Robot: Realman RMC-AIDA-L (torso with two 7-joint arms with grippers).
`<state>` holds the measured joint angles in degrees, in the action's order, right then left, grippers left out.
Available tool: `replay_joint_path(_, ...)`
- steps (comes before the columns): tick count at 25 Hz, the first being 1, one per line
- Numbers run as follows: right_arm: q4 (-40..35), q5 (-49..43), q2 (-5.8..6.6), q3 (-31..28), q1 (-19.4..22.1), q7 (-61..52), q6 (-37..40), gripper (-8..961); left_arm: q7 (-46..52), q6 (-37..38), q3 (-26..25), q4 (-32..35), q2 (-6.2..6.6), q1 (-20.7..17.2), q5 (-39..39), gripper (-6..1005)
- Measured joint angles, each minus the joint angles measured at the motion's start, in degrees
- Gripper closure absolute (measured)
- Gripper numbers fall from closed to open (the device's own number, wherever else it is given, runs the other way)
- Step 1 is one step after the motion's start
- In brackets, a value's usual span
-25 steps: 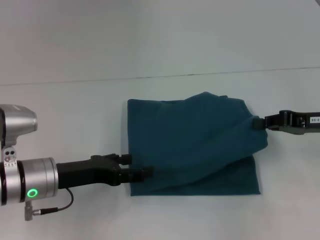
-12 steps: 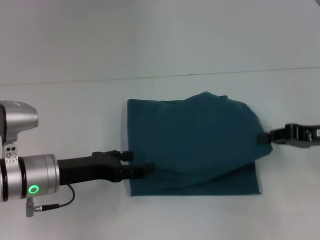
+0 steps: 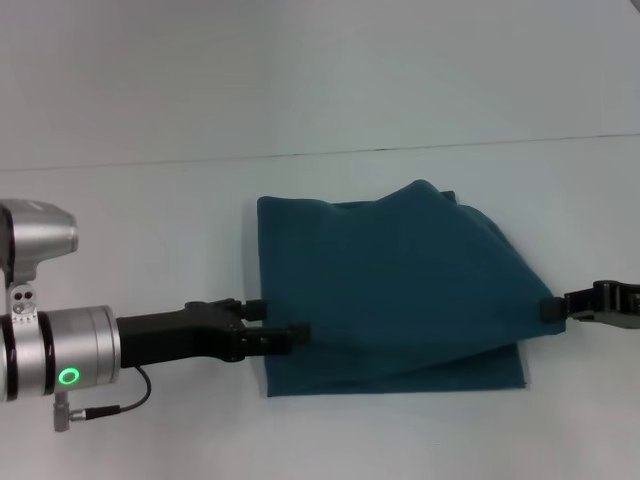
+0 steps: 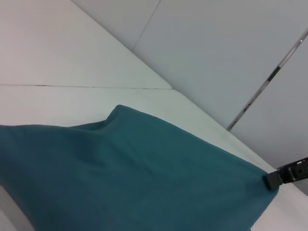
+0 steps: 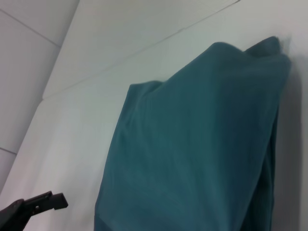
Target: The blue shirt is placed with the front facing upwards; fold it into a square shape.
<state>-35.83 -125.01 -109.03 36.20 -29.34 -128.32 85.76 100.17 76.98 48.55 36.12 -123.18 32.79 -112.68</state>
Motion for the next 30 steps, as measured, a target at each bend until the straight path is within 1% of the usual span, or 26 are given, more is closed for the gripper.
replay_joint_path(11, 0.0, -2.0, -0.65, 0.0, -1.6, 0.2, -4.6, 947, 0.0, -0.4, 0.1, -0.1, -0.05, 0.2, -0.1, 35)
replay_joint_path(18, 0.1, -2.4, -0.75, 0.0, -1.1, 0.0, -3.0, 947, 0.0, -0.3, 0.0, -0.1, -0.04, 0.2, -0.1, 35)
replay_joint_path(22, 0.1, -2.9, -0.56, 0.0, -0.5, -0.1, -1.8, 946, 0.0, -0.3, 0.0, -0.1, 0.01, 0.2, -0.1, 35)
replay_joint_path(26, 0.1, -3.0, -0.43, -0.4, -0.1, -0.2, -1.9, 946, 0.0, -0.3, 0.0, -0.1, 0.03, 0.3, -0.1, 35)
replay_joint_path(30, 0.1, -3.0, -0.58, -0.4, -0.1, -0.2, -2.9, 946, 0.0, -0.3, 0.0, -0.1, 0.05, 0.3, 0.1, 35)
